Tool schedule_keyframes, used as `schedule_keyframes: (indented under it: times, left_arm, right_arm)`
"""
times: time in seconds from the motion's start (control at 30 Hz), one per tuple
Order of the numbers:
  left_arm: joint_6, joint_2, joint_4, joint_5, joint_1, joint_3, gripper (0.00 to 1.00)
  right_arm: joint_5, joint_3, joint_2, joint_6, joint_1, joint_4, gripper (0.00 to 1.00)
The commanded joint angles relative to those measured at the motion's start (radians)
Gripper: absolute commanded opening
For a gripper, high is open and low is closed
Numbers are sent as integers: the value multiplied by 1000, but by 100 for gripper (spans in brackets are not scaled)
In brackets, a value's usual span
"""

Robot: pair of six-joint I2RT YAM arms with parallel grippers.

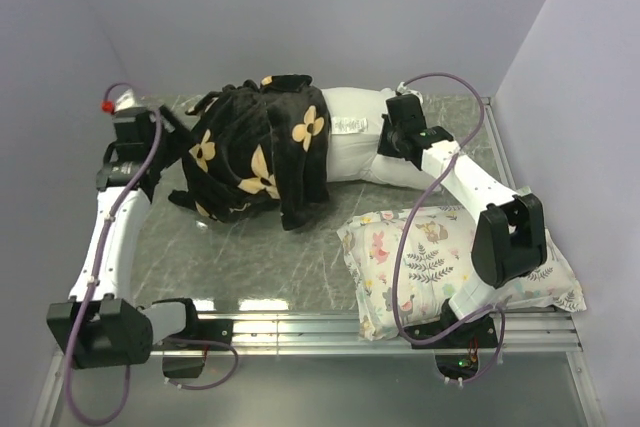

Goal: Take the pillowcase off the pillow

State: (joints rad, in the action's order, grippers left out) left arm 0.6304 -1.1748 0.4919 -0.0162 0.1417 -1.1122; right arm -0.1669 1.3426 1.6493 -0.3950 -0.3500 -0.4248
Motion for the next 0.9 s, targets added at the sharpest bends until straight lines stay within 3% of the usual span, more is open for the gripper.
schedule_keyframes:
  times: [0.0, 0.17, 0.3, 0.47, 0.53, 0.57, 0.63, 0.67, 0.7, 0.8, 0.87]
  left_arm:
    - [-44, 38, -7, -129, -195, -113, 82]
    - [-18, -64, -53, -151, -385, -204, 87]
    - [-34, -285, -91, -182, -559, -311, 89]
    - [-24, -502, -107, -153, -599, -463, 86]
    - [-14, -566, -96, -177, -602, -503, 78]
    - [-14, -588, -72, -195, -600, -523, 54]
    - [-17, -631, -11, -244, -600, -564, 34]
    - [-14, -640, 13, -319, -597, -574, 11]
    - [-9, -646, 34, -349, -576, -580, 2]
    - [35, -593, 79, -442, -472, -539, 0]
    - [67, -536, 47, -429, -385, -441, 0]
  right_arm:
    - [-86, 10, -77, 16, -1, -14, 0]
    - [-97, -11, -103, 21, -27, -5, 0]
    - [-109, -10, -92, 27, -56, -9, 0]
    - [-103, -16, -72, 25, -64, -2, 0]
    - [-109, -17, -57, 27, -64, -3, 0]
    - [-117, -19, -51, 27, -63, -2, 0]
    - [-128, -20, -42, 27, -63, -5, 0]
    - [-131, -22, -39, 28, -54, -2, 0]
    - [-129, -32, -39, 24, -47, 0, 0]
    - [-108, -49, -43, 13, -1, -6, 0]
    - [-91, -86, -71, 8, 35, 6, 0]
